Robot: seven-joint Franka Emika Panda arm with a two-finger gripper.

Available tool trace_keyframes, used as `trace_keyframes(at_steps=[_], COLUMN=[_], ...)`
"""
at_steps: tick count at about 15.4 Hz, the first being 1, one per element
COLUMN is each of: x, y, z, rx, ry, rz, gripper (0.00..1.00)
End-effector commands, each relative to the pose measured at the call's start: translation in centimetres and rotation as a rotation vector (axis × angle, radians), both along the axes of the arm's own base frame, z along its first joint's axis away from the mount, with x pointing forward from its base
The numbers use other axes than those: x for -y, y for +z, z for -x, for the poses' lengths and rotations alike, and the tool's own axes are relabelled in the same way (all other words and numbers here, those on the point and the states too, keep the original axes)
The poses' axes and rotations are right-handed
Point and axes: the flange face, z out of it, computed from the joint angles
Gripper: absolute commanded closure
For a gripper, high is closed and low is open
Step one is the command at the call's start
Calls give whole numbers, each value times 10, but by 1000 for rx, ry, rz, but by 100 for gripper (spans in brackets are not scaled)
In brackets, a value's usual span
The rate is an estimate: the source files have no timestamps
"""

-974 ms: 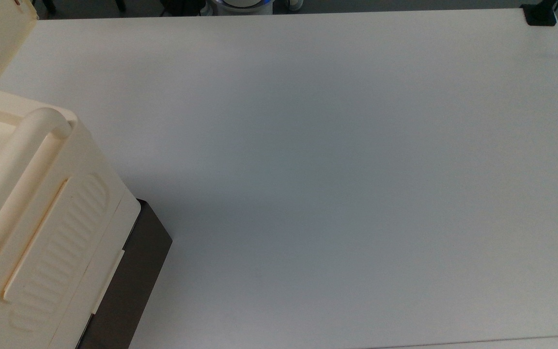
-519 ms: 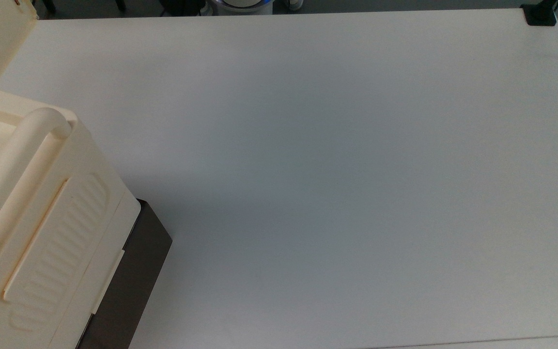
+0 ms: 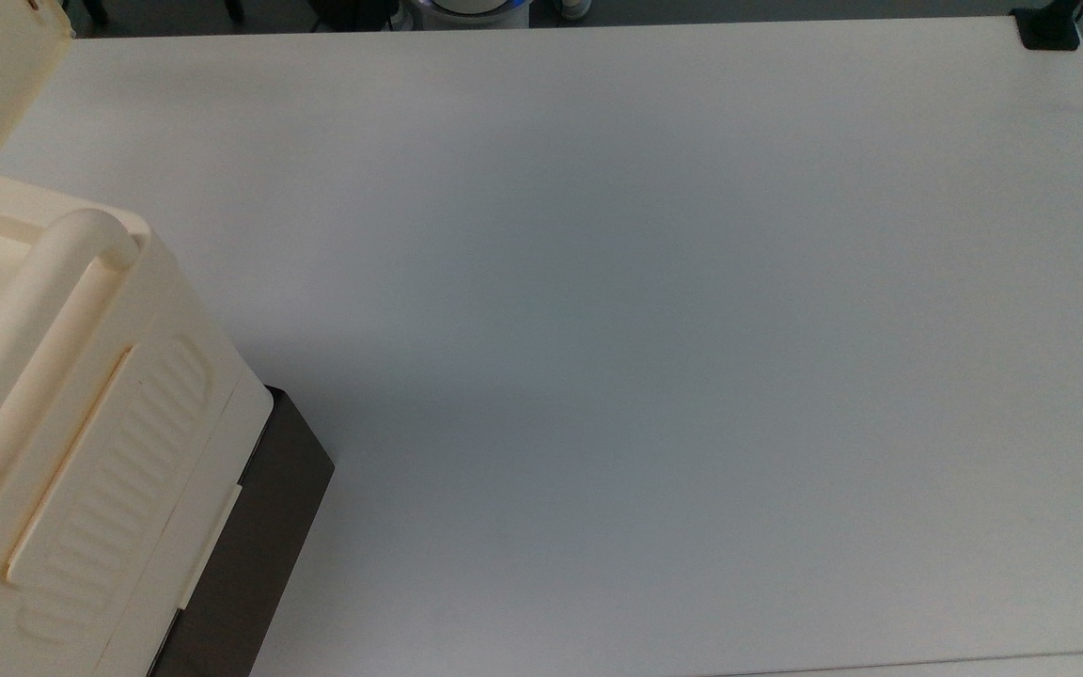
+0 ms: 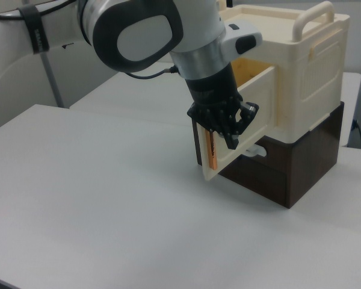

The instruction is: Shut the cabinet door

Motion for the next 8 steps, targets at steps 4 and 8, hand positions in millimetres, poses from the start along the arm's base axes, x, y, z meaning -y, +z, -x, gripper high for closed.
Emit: trace_keyframes(at_steps=[4, 8], x=[-25, -49], y=[-16, -20], z=[-33, -58], rx=[60, 134], ry=[64, 83], rz=[-69, -122], gripper=[100, 100])
